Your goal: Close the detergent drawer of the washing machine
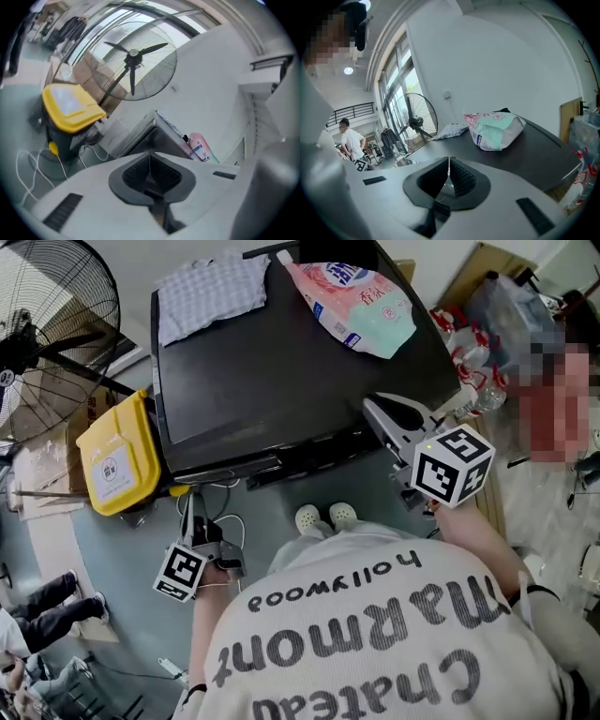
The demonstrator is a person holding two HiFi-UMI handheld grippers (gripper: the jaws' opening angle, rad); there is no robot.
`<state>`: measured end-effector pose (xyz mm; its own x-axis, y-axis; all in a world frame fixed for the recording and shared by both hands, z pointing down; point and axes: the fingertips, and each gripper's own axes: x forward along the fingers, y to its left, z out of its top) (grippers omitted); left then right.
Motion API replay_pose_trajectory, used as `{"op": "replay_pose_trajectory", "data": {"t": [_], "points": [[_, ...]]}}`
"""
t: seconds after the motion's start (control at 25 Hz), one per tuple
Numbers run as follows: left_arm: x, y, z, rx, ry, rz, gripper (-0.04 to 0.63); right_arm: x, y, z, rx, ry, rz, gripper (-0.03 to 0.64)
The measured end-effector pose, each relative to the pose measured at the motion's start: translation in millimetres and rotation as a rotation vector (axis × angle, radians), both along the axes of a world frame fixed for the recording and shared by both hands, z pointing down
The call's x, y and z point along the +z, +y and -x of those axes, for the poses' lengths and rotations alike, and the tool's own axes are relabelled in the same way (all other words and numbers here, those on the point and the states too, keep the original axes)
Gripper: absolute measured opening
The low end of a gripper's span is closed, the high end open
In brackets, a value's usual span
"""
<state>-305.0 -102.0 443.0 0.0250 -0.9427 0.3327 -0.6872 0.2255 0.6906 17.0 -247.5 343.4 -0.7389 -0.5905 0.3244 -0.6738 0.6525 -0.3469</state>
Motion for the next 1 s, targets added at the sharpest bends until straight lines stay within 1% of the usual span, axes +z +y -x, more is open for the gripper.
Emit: {"op": "replay_pose_trajectory", "data": {"t": [0.08,0.16,0.28,0.44,0.52,0.76,1.0], "points": [[-27,-5,11,-0.003,-0.133,0.004,0.014,-2,0,8,-0.006,0.005,0.002,0.034],[-55,-14,12,0.001,-0.220,-0.023,0.014,-2,0,17,-0.012,0.019,0.007,0.034],[-88,-32,-4,0.058,-0.309,-0.057,0.014,-4,1,31,-0.030,0.033,0.009,0.034],[-109,-46,-34,0.147,-0.394,-0.085,0.014,-9,7,46,-0.059,0.037,-0.003,0.034],[-111,-49,-44,0.167,-0.415,-0.090,0.014,-11,11,50,-0.070,0.038,-0.008,0.034],[-105,-43,-52,0.177,-0.396,-0.080,0.014,-9,21,56,-0.091,0.056,-0.015,0.034],[-105,-34,-47,0.151,-0.390,-0.081,0.014,-7,26,57,-0.098,0.062,-0.013,0.034]]}}
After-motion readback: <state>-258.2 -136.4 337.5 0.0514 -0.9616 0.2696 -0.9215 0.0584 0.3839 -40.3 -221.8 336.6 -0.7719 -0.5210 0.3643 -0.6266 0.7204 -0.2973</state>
